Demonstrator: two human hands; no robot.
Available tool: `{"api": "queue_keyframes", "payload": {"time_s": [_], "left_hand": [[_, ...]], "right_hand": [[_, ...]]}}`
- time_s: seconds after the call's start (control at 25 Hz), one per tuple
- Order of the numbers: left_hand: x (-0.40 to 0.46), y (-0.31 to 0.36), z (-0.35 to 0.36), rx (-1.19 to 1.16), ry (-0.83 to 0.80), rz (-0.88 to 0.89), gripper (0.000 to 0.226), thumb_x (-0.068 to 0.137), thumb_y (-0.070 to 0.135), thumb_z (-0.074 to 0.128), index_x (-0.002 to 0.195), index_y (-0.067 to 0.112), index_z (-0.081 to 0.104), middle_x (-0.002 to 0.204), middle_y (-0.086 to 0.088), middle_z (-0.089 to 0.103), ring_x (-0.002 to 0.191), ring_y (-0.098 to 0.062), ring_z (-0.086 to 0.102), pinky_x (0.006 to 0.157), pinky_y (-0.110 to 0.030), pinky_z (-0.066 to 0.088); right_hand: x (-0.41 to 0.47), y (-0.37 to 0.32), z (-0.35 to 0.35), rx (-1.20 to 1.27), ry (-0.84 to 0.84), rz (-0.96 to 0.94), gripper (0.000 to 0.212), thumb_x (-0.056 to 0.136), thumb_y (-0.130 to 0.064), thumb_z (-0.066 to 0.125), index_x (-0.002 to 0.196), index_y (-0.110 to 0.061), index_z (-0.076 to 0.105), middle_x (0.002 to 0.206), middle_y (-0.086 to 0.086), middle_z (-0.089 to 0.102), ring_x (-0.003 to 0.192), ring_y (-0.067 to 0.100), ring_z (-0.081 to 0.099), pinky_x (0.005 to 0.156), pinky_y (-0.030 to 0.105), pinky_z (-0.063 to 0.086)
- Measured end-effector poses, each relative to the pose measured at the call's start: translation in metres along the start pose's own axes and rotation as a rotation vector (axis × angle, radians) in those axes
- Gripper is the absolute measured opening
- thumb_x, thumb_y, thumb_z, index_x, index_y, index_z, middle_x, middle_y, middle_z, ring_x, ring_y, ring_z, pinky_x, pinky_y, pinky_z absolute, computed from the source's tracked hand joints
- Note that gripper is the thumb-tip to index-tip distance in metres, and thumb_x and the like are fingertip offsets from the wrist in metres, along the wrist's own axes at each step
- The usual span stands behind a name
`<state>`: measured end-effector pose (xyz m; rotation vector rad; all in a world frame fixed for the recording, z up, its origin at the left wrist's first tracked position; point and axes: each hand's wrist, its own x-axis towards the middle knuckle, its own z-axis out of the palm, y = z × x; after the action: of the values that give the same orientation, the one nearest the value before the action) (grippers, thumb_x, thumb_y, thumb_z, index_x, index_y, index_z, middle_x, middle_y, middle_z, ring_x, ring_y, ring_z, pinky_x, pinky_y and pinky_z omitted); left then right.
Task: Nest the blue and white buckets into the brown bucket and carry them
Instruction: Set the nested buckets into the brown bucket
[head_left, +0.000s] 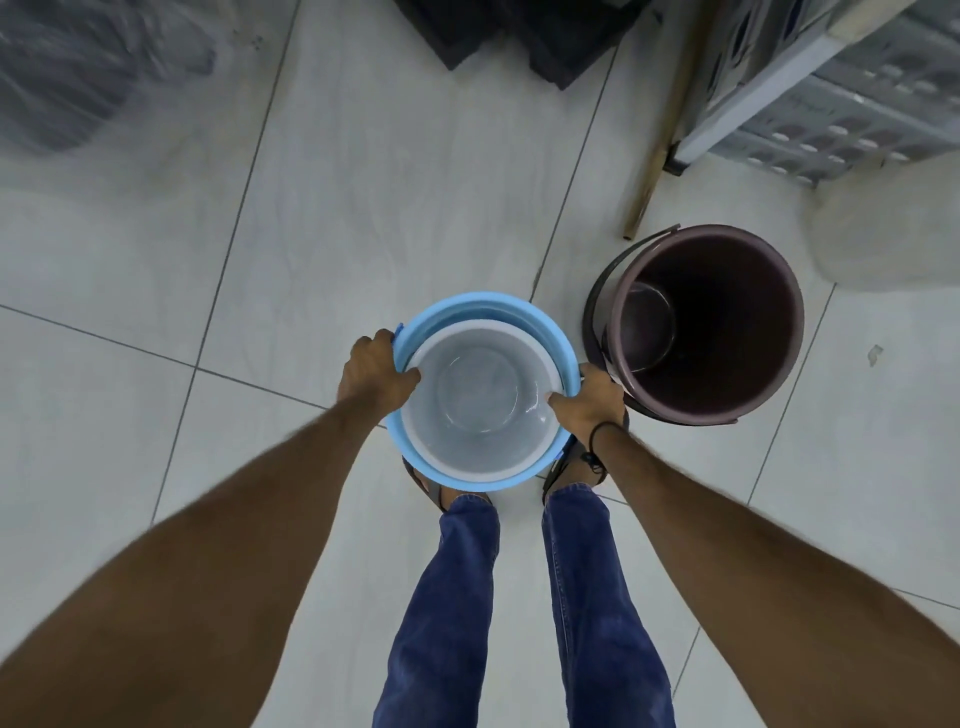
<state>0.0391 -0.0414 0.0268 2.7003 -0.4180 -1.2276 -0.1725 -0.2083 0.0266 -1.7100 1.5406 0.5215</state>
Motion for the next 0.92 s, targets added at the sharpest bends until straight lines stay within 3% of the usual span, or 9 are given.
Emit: {"api": "queue_keyframes", "payload": {"time_s": [0.12, 0.2, 0.28, 0.48, 0.68, 0.8, 0.92], "left_hand": [[-0.037, 0.022, -0.033, 0.046, 0.162, 0.025, 0.046, 0.069, 0.040, 0.076, 0.104, 0.012, 0.064, 0.091, -0.007, 0.055, 0.072, -0.029, 0.058, 0.064, -0.035, 0.052], [-0.069, 0.048, -0.066, 0.066, 0.220, 0.054, 0.046, 0.065, 0.043, 0.078, 0.099, 0.013, 0.067, 0.086, -0.003, 0.050, 0.066, -0.024, 0.054, 0.060, -0.032, 0.047], [-0.105, 0.085, -0.100, 0.035, 0.258, 0.090, 0.049, 0.064, 0.043, 0.079, 0.100, 0.012, 0.067, 0.088, -0.002, 0.049, 0.066, -0.024, 0.054, 0.061, -0.032, 0.048], [-0.187, 0.202, -0.148, -0.034, 0.248, 0.176, 0.051, 0.062, 0.044, 0.079, 0.101, 0.012, 0.068, 0.098, -0.009, 0.058, 0.082, -0.034, 0.065, 0.072, -0.040, 0.055], [-0.209, 0.295, -0.119, -0.072, 0.209, 0.221, 0.046, 0.063, 0.043, 0.077, 0.098, 0.015, 0.065, 0.093, -0.003, 0.053, 0.069, -0.024, 0.058, 0.062, -0.032, 0.050], [-0.196, 0.334, -0.066, -0.060, 0.189, 0.185, 0.048, 0.065, 0.044, 0.076, 0.100, 0.015, 0.062, 0.097, -0.004, 0.054, 0.071, -0.026, 0.061, 0.064, -0.035, 0.056], [-0.168, 0.357, -0.016, -0.043, 0.189, 0.148, 0.049, 0.066, 0.042, 0.077, 0.103, 0.015, 0.060, 0.099, -0.006, 0.054, 0.076, -0.030, 0.064, 0.069, -0.040, 0.059]], "right_hand": [[-0.022, -0.014, -0.038, 0.049, 0.003, -0.020, 0.029, 0.074, -0.024, 0.078, 0.098, -0.017, 0.066, 0.089, 0.004, 0.070, 0.069, 0.019, 0.061, 0.055, 0.022, 0.048], [-0.045, -0.028, -0.081, 0.087, 0.021, -0.018, 0.033, 0.072, -0.021, 0.080, 0.102, -0.016, 0.067, 0.093, 0.006, 0.071, 0.077, 0.023, 0.066, 0.065, 0.032, 0.058], [-0.072, -0.040, -0.133, 0.126, 0.051, -0.015, 0.041, 0.071, -0.021, 0.080, 0.109, -0.017, 0.065, 0.098, 0.006, 0.070, 0.086, 0.027, 0.068, 0.079, 0.039, 0.060], [-0.117, -0.032, -0.278, 0.160, 0.149, -0.050, 0.050, 0.070, -0.023, 0.081, 0.115, -0.019, 0.061, 0.104, 0.007, 0.071, 0.094, 0.029, 0.066, 0.084, 0.036, 0.055], [-0.101, 0.017, -0.358, 0.168, 0.227, -0.017, 0.050, 0.073, -0.025, 0.079, 0.118, -0.020, 0.059, 0.103, 0.010, 0.069, 0.088, 0.028, 0.061, 0.077, 0.030, 0.052], [-0.059, 0.061, -0.371, 0.201, 0.229, 0.000, 0.050, 0.076, -0.023, 0.075, 0.122, -0.021, 0.056, 0.095, 0.008, 0.068, 0.078, 0.021, 0.050, 0.069, 0.026, 0.043], [-0.009, 0.095, -0.364, 0.217, 0.208, 0.001, 0.046, 0.080, -0.022, 0.072, 0.122, -0.020, 0.054, 0.084, 0.001, 0.059, 0.077, 0.021, 0.050, 0.069, 0.027, 0.043]]}}
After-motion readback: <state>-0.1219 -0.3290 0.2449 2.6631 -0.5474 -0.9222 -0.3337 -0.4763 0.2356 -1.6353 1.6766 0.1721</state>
